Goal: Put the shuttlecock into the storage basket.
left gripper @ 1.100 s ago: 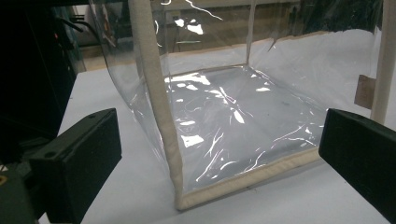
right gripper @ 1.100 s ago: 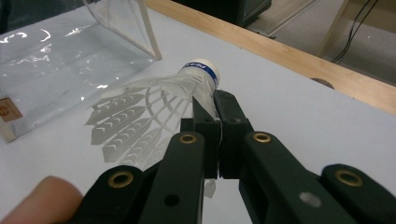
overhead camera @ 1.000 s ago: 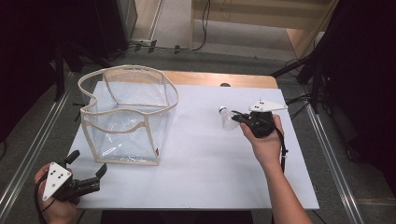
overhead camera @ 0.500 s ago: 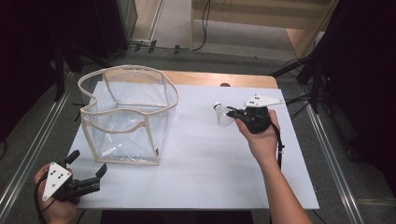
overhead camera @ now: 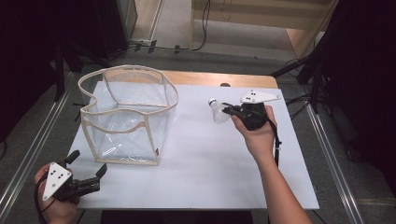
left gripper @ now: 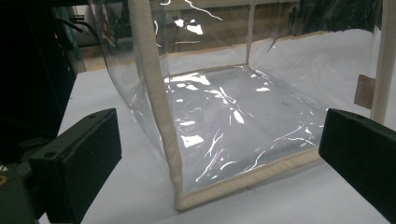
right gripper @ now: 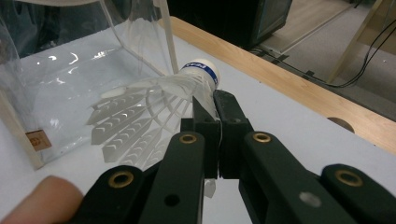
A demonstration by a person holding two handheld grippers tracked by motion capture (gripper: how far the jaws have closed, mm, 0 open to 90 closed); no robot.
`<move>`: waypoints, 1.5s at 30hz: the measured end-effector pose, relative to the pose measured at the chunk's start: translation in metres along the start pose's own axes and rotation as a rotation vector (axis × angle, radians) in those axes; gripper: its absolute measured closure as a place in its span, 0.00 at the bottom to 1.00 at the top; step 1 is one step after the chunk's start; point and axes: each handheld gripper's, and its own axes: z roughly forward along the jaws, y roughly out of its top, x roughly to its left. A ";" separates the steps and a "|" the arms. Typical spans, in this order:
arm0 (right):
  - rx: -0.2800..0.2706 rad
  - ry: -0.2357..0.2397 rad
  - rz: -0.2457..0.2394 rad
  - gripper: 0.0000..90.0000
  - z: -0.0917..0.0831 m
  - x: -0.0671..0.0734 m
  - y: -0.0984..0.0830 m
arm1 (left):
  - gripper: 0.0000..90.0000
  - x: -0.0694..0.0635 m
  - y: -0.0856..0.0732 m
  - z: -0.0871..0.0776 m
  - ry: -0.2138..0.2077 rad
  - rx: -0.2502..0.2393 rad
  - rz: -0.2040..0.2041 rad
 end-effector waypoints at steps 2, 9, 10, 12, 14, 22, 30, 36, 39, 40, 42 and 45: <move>-0.003 0.003 -0.001 0.96 0.000 0.001 0.002 | 0.00 0.000 0.000 0.000 0.000 0.000 -0.001; -0.012 0.011 -0.009 0.96 0.001 0.004 0.009 | 0.00 0.000 0.000 0.000 0.001 0.001 -0.001; -0.014 0.011 -0.011 0.96 0.001 0.004 0.011 | 0.00 0.000 0.000 0.000 0.000 0.000 -0.001; -0.019 0.017 -0.014 0.96 0.001 0.005 0.013 | 0.00 0.000 0.000 0.000 0.000 -0.001 -0.002; -0.022 0.018 -0.020 0.96 0.002 0.006 0.016 | 0.00 0.000 0.000 0.000 -0.001 -0.003 -0.003; -0.032 0.032 -0.024 0.96 0.003 0.010 0.026 | 0.00 0.001 0.000 0.000 -0.001 -0.002 -0.003; -0.041 0.050 -0.040 0.96 0.007 0.016 0.038 | 0.00 0.001 0.000 0.000 -0.001 -0.002 -0.003; -0.050 0.054 -0.045 0.96 0.008 0.019 0.045 | 0.00 0.000 0.000 0.000 -0.002 -0.004 -0.003; -0.054 0.053 -0.044 0.96 0.008 0.020 0.047 | 0.00 0.000 0.000 0.000 -0.002 -0.004 -0.003; -0.055 0.054 -0.049 0.96 0.008 0.020 0.048 | 0.00 0.000 0.000 0.000 0.000 -0.002 -0.002; -0.058 0.059 -0.047 0.96 0.008 0.021 0.049 | 0.00 0.000 0.000 0.000 0.000 -0.001 -0.002; -0.061 0.063 -0.048 0.96 0.008 0.023 0.052 | 0.00 0.000 0.000 0.000 -0.001 -0.003 -0.003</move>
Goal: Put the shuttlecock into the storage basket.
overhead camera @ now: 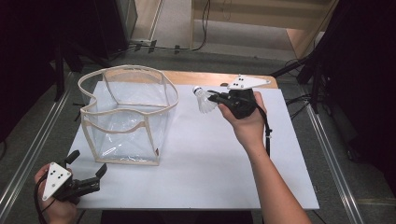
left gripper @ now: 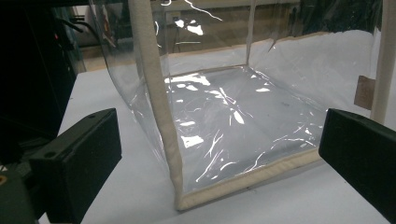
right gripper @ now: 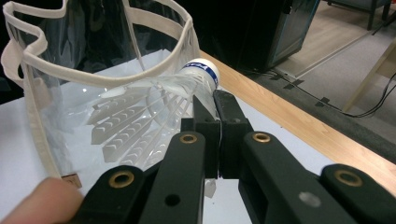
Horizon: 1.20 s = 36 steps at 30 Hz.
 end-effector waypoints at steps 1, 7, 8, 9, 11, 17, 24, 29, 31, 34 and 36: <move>-0.003 0.001 -0.003 0.96 0.000 0.000 0.001 | 0.00 0.000 0.000 0.000 0.000 0.000 0.000; -0.010 0.013 -0.008 0.96 0.003 0.003 0.006 | 0.00 0.000 0.000 0.000 -0.002 0.000 0.000; -0.010 0.013 -0.007 0.96 0.004 0.004 0.007 | 0.00 0.000 0.000 0.000 -0.003 0.000 0.000; -0.010 0.016 -0.008 0.96 0.004 0.005 0.008 | 0.00 0.000 0.000 0.000 -0.003 0.000 0.000; -0.010 0.018 -0.010 0.96 0.005 0.006 0.009 | 0.00 0.000 0.000 0.000 -0.003 -0.002 -0.003; -0.022 0.027 -0.010 0.96 0.008 0.009 0.015 | 0.00 0.000 0.000 0.000 -0.001 -0.003 -0.003; -0.028 0.036 -0.021 0.96 0.011 0.012 0.022 | 0.00 0.000 0.000 0.000 -0.001 -0.002 -0.002; -0.033 0.042 -0.030 0.96 0.014 0.016 0.028 | 0.00 0.000 0.000 0.000 -0.002 -0.003 -0.002; -0.036 0.045 -0.031 0.96 0.016 0.017 0.029 | 0.00 0.000 0.000 0.000 -0.002 -0.004 -0.002; -0.041 0.050 -0.031 0.96 0.018 0.019 0.031 | 0.00 0.000 0.000 0.000 -0.002 -0.004 -0.001; -0.045 0.055 -0.039 0.96 0.020 0.019 0.033 | 0.00 0.000 0.000 0.000 -0.002 -0.005 -0.001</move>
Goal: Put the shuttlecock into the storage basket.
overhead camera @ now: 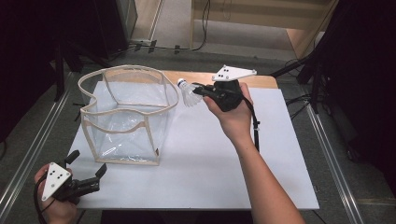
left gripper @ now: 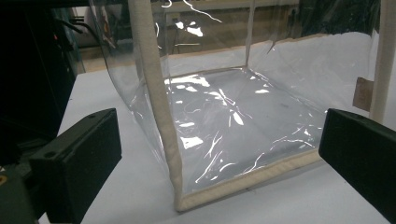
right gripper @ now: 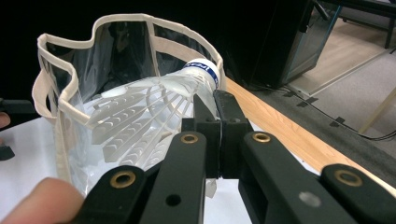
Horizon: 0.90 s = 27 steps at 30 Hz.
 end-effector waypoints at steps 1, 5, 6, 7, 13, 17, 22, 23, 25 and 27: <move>0.002 0.001 0.000 0.96 0.001 0.001 0.001 | 0.00 0.000 0.000 0.000 0.000 0.000 0.000; -0.005 0.007 -0.004 0.96 0.003 0.003 0.005 | 0.00 0.000 0.000 0.000 -0.001 0.000 0.000; -0.005 0.007 -0.004 0.96 0.004 0.003 0.006 | 0.00 0.000 0.000 0.000 0.000 0.000 0.000; -0.006 0.010 -0.006 0.96 0.005 0.004 0.007 | 0.00 0.000 0.000 0.000 0.000 0.000 0.000; -0.004 0.016 -0.006 0.96 0.010 0.006 0.009 | 0.00 0.000 0.000 0.000 -0.001 -0.001 0.000; -0.002 0.020 -0.011 0.96 0.014 0.008 0.010 | 0.00 0.000 0.000 0.000 -0.001 -0.001 0.000; 0.001 0.023 -0.014 0.96 0.018 0.009 0.012 | 0.00 0.000 0.000 0.000 -0.001 -0.001 0.000; 0.001 0.027 -0.012 0.96 0.019 0.009 0.012 | 0.00 0.000 0.000 0.000 -0.001 -0.001 0.000; 0.001 0.026 -0.012 0.96 0.021 0.010 0.013 | 0.00 0.000 0.000 0.000 -0.001 -0.001 -0.001; 0.000 0.031 -0.013 0.96 0.023 0.011 0.013 | 0.00 0.000 0.000 0.000 -0.001 -0.001 0.000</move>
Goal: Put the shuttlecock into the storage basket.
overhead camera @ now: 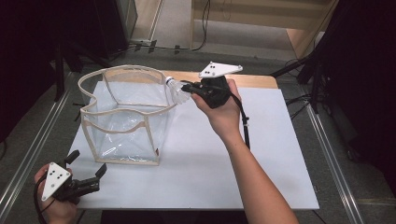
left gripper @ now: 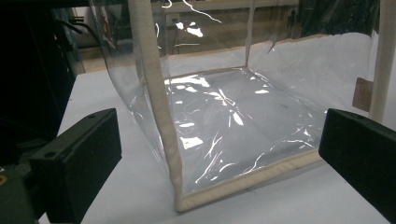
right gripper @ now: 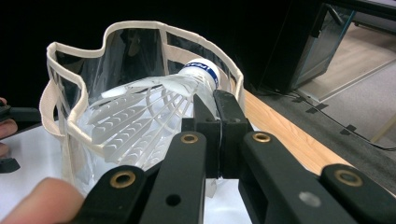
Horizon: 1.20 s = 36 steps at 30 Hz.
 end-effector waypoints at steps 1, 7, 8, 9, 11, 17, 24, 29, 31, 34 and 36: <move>0.002 0.002 0.005 0.96 0.001 0.001 0.000 | 0.00 0.000 0.000 0.000 0.000 0.000 0.000; 0.000 0.010 0.004 0.96 0.009 0.003 0.002 | 0.00 0.000 0.000 0.000 0.000 -0.001 -0.002; 0.000 0.014 -0.002 0.96 0.011 0.003 0.003 | 0.00 0.000 0.000 0.000 0.000 -0.001 -0.002; -0.004 0.015 -0.002 0.96 0.012 0.003 0.003 | 0.00 0.000 0.000 0.000 -0.001 -0.001 -0.002; -0.002 0.019 -0.003 0.96 0.015 0.005 0.004 | 0.00 0.000 0.000 0.000 0.000 -0.002 -0.004; 0.004 0.024 0.001 0.96 0.022 0.007 0.006 | 0.00 0.000 0.000 0.000 -0.001 -0.002 -0.002; 0.004 0.024 0.001 0.96 0.033 0.010 0.009 | 0.00 0.000 0.000 0.000 -0.001 0.000 0.000; -0.008 0.002 0.008 0.77 0.038 0.014 0.008 | 0.00 0.000 0.000 0.000 -0.002 -0.002 -0.002; -0.012 -0.005 0.007 0.71 0.037 0.014 0.008 | 0.00 0.001 0.000 0.000 -0.002 -0.003 -0.003; -0.025 -0.001 0.017 0.61 0.033 0.014 0.008 | 0.00 0.001 0.000 0.000 -0.002 -0.003 -0.004; -0.033 -0.010 0.021 0.54 0.029 0.013 0.008 | 0.00 0.001 0.000 0.000 -0.002 -0.003 -0.005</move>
